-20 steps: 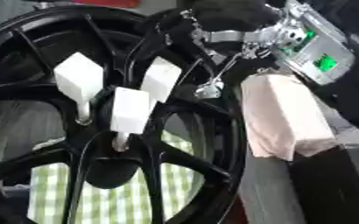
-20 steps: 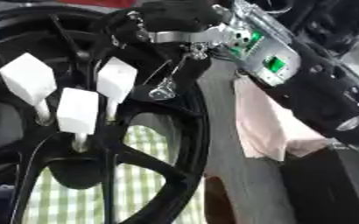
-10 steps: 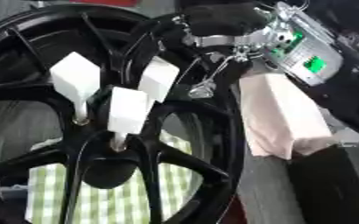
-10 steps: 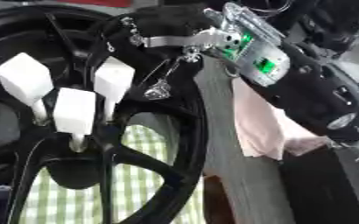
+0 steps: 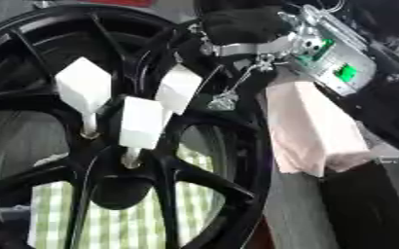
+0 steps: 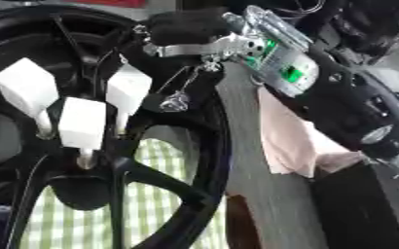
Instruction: Pull the pin out of the wheel hub.
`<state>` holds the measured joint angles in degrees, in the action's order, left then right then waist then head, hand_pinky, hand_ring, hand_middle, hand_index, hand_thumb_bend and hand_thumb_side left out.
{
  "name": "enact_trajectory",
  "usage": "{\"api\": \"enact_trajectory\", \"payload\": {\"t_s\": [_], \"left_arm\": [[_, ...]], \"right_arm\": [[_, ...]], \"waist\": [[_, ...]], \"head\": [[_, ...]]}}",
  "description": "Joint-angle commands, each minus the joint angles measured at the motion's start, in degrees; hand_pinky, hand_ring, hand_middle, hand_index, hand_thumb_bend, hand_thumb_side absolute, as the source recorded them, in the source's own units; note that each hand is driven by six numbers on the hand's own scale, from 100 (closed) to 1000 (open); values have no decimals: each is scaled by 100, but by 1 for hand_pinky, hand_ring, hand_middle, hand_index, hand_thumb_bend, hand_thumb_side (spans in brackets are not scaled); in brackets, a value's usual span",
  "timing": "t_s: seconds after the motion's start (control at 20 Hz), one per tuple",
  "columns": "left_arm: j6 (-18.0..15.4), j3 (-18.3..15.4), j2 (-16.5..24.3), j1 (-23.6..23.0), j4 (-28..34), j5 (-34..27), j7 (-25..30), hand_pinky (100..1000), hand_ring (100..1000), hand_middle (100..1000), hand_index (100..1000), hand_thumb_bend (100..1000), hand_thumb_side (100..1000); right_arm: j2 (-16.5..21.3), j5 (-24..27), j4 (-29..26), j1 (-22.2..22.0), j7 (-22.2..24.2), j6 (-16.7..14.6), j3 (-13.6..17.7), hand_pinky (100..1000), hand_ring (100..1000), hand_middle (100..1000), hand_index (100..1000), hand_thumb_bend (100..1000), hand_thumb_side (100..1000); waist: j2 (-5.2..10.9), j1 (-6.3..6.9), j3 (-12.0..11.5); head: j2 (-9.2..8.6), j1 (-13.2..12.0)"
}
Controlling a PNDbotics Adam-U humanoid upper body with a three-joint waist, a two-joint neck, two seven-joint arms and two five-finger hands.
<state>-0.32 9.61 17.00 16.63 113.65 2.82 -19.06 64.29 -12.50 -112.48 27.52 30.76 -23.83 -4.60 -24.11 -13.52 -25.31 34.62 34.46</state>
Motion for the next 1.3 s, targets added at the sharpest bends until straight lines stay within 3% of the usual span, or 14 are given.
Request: {"api": "enact_trajectory", "payload": {"t_s": [0.05,0.25,0.4,0.8,1.3], "left_arm": [[11,-29,2,8,94,13,5,779,589,583,704,232,789],[16,-38,-1,-5,94,16,-4,779,588,582,704,232,789],[22,-35,-4,-8,94,14,-2,779,588,582,704,231,790],[30,-53,4,-28,94,4,-12,779,588,581,704,232,788],[40,-90,24,-54,94,-22,-36,780,588,581,704,235,783]], "right_arm": [[193,143,-1,57,71,21,31,871,945,547,702,100,100],[195,310,2,69,80,88,18,868,929,466,623,100,100],[205,429,-4,89,88,142,6,857,889,371,511,100,100],[273,667,-42,190,15,342,15,832,832,239,355,126,100],[413,1153,-161,240,-15,588,111,817,815,186,282,144,123]], "waist": [[90,57,19],[95,57,19],[103,57,26],[158,57,32],[265,57,56]], "head": [[-62,26],[-69,30],[-54,60],[-5,141],[57,170]]}}
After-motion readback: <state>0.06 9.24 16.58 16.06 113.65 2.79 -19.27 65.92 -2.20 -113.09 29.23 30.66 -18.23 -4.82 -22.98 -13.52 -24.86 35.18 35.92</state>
